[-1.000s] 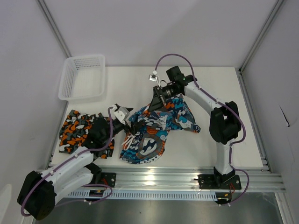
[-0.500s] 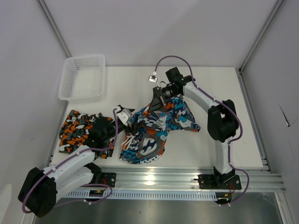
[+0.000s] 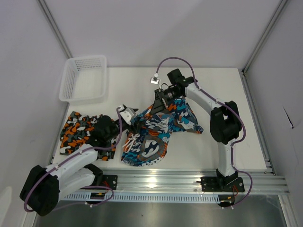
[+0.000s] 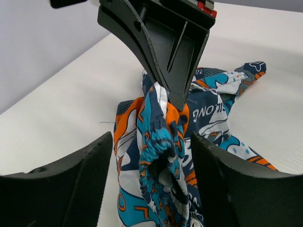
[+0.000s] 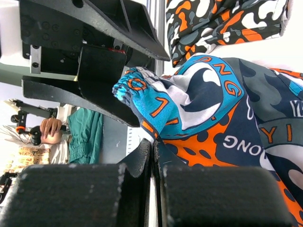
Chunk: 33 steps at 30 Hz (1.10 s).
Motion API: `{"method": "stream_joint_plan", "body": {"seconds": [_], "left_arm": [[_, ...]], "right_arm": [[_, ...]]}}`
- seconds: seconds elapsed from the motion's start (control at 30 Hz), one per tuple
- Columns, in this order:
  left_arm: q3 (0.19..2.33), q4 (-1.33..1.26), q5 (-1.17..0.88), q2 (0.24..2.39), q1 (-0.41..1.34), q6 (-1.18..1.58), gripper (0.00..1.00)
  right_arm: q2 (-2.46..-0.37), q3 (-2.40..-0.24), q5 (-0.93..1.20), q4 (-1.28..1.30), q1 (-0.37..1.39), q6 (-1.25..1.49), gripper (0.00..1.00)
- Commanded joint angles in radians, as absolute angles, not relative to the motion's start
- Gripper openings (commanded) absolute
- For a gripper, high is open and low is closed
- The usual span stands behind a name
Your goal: Fold and stack the shorts
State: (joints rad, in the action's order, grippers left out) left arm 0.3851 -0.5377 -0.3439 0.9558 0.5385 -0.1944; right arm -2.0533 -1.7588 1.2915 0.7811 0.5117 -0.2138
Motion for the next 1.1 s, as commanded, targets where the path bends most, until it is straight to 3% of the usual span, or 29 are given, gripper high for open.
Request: {"method": "stream_joint_plan", "body": {"seconds": [0.0, 0.1, 0.2, 0.23, 0.37, 0.4, 0.43, 0.47, 0.5, 0.73, 0.93, 1.07], "left_arm": [[0.437, -0.594, -0.354, 0.962, 0.545, -0.224, 0.68], [0.468, -0.556, -0.357, 0.982, 0.545, -0.235, 0.47], [0.495, -0.510, -0.357, 1.015, 0.545, -0.236, 0.17], [0.515, -0.497, -0.357, 1.025, 0.545, -0.235, 0.00], [0.525, -0.483, -0.341, 1.037, 0.545, -0.219, 0.00], [0.525, -0.488, -0.328, 1.025, 0.545, -0.197, 0.00], [0.532, -0.482, -0.318, 1.017, 0.546, -0.178, 0.00], [0.543, -0.470, -0.301, 1.009, 0.545, -0.163, 0.00], [0.569, -0.415, -0.258, 0.991, 0.545, -0.125, 0.00], [0.678, -0.189, -0.017, 0.898, 0.541, 0.080, 0.00], [0.573, -0.190, -0.066, 0.769, 0.541, 0.146, 0.00], [0.459, -0.235, -0.072, 0.649, 0.543, 0.164, 0.00]], "right_arm": [[-2.026, -1.795, 1.308, 0.793, 0.520, -0.221, 0.00], [-2.025, -1.795, 1.308, 0.790, 0.522, -0.219, 0.00], [-2.023, -1.792, 1.308, 0.790, 0.525, -0.218, 0.00], [-2.023, -1.790, 1.305, 0.788, 0.528, -0.218, 0.00], [-2.020, -1.784, 1.301, 0.792, 0.531, -0.224, 0.02], [-2.020, -1.781, 1.299, 0.793, 0.531, -0.229, 0.12], [-2.011, -1.776, 1.295, 0.792, 0.528, -0.232, 0.37], [-2.003, -1.755, 1.289, 0.769, 0.525, -0.227, 0.83], [-1.993, -1.740, 1.269, 0.753, 0.517, -0.210, 0.99], [-1.719, -1.415, 1.013, 0.275, 0.419, 0.121, 0.99], [-1.519, -1.163, 0.668, 0.158, 0.310, 0.292, 1.00], [-1.444, -1.028, 0.667, 0.121, 0.209, 0.379, 1.00]]}}
